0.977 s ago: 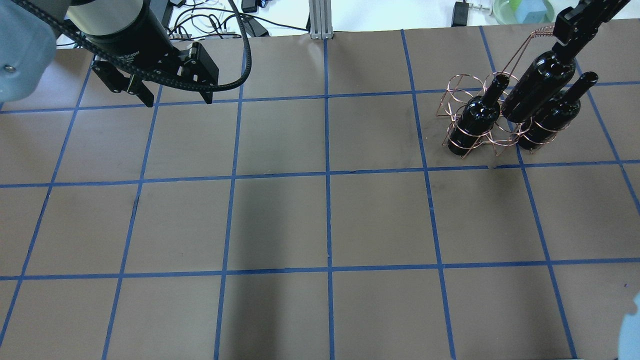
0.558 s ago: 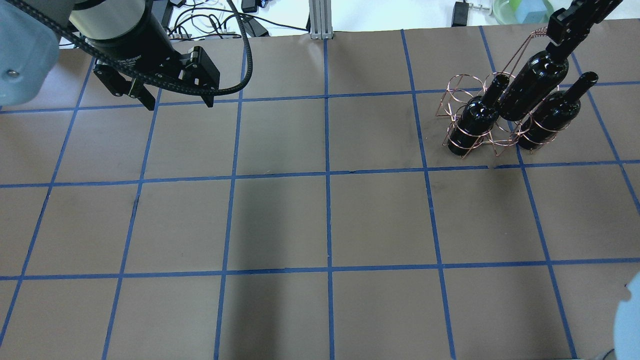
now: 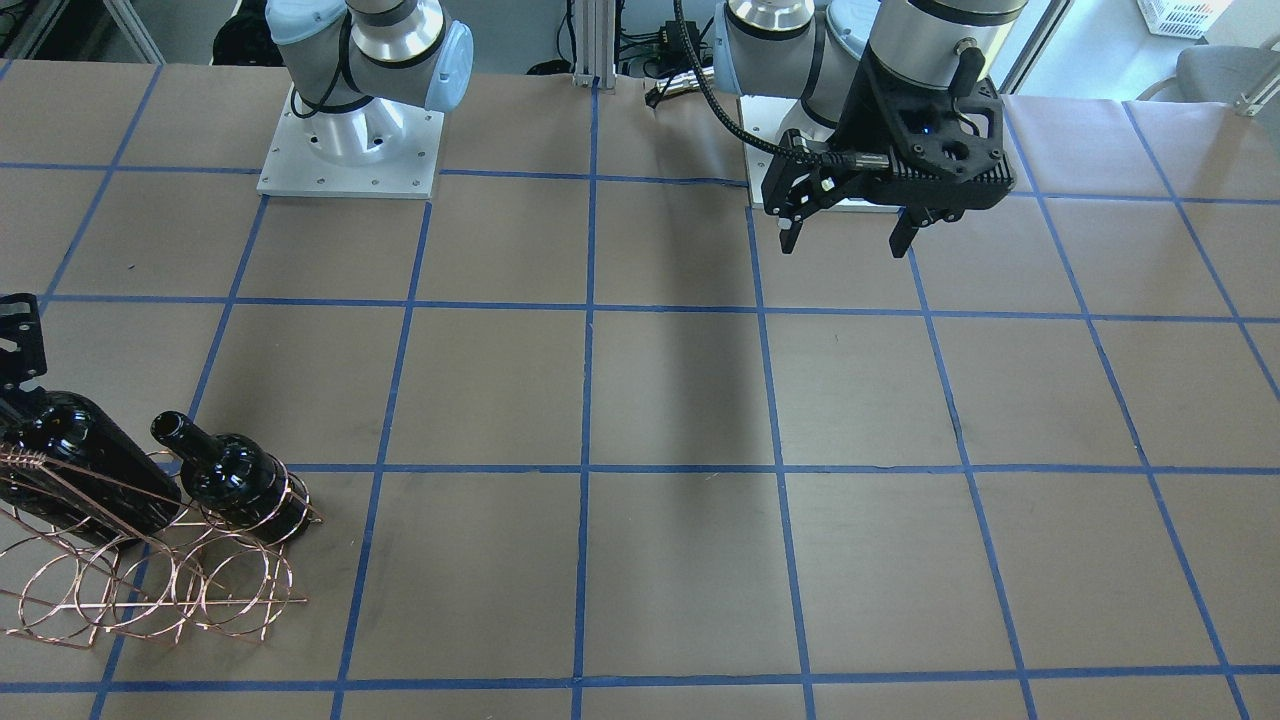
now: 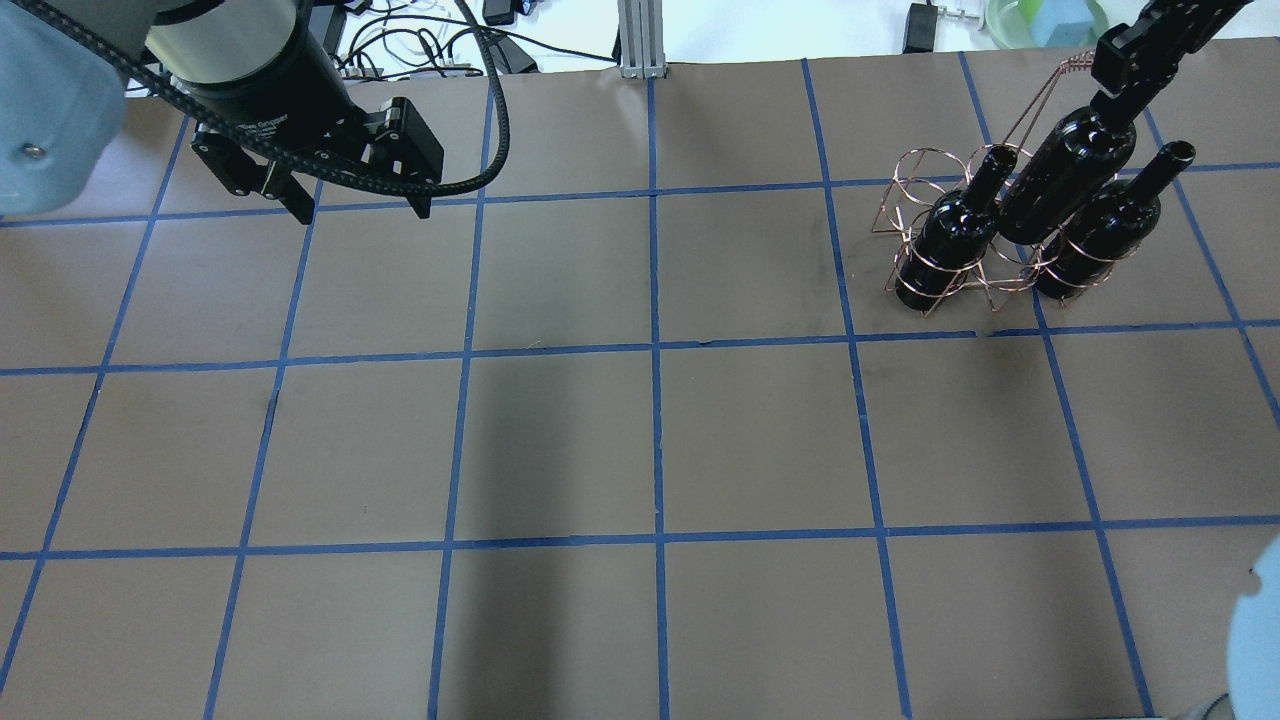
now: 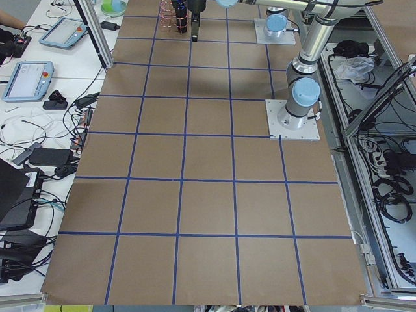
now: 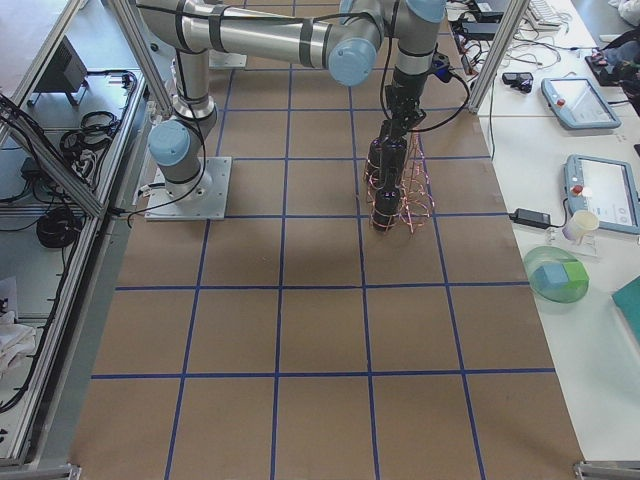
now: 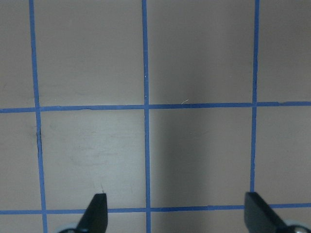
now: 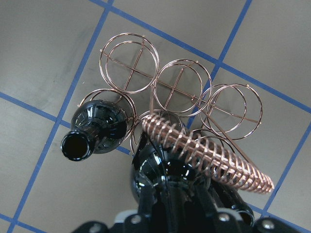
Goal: Place wine into wine basket
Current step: 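Tilt and lower the bottle into the empty rack slot with the right gripper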
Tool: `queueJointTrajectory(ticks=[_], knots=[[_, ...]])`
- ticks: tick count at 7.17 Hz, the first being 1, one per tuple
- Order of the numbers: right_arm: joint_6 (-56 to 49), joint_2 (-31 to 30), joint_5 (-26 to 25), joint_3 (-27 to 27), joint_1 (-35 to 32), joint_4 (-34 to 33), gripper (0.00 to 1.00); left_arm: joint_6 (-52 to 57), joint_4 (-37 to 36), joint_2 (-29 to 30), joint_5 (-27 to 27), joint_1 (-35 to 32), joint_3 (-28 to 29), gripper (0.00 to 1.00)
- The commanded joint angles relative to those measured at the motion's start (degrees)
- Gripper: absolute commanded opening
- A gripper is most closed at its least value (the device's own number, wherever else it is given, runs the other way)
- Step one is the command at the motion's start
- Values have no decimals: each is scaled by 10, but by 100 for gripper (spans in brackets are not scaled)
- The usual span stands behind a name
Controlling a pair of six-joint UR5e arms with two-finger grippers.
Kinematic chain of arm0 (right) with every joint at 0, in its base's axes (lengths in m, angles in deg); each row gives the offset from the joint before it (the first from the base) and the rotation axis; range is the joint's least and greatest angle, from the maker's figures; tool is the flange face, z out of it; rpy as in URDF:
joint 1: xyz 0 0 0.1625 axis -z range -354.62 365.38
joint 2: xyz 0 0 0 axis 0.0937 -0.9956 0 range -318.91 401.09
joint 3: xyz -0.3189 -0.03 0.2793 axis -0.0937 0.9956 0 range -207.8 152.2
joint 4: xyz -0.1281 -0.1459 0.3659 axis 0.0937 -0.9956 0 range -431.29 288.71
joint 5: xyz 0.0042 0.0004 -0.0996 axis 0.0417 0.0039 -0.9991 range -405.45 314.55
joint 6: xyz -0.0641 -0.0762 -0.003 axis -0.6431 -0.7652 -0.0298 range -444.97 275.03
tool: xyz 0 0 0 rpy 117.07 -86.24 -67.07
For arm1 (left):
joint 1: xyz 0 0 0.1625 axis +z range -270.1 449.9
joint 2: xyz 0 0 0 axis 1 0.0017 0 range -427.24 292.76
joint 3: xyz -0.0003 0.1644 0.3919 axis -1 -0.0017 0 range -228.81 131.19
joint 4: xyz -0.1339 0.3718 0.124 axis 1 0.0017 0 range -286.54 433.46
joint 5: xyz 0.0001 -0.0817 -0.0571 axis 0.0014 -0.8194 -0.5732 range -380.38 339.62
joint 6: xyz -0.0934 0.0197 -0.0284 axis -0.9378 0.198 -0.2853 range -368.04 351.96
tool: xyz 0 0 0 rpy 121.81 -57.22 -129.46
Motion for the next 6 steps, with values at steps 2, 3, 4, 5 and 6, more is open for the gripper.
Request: queueJointTrajectory(ticks=[2, 3, 4, 5, 6], knots=[[1, 5, -3, -1, -2, 3, 0, 0, 0, 0, 0, 0, 0, 100], [2, -4, -8, 0, -7, 12, 0, 1, 0, -1, 1, 0, 0, 100], [3, -13, -17, 0, -8, 20, 0, 0, 0, -1, 0, 0, 0, 100], [3, -14, -18, 0, -9, 24, 0, 0, 0, -1, 0, 0, 0, 100], [3, -14, -18, 0, -8, 23, 0, 0, 0, -1, 0, 0, 0, 100]])
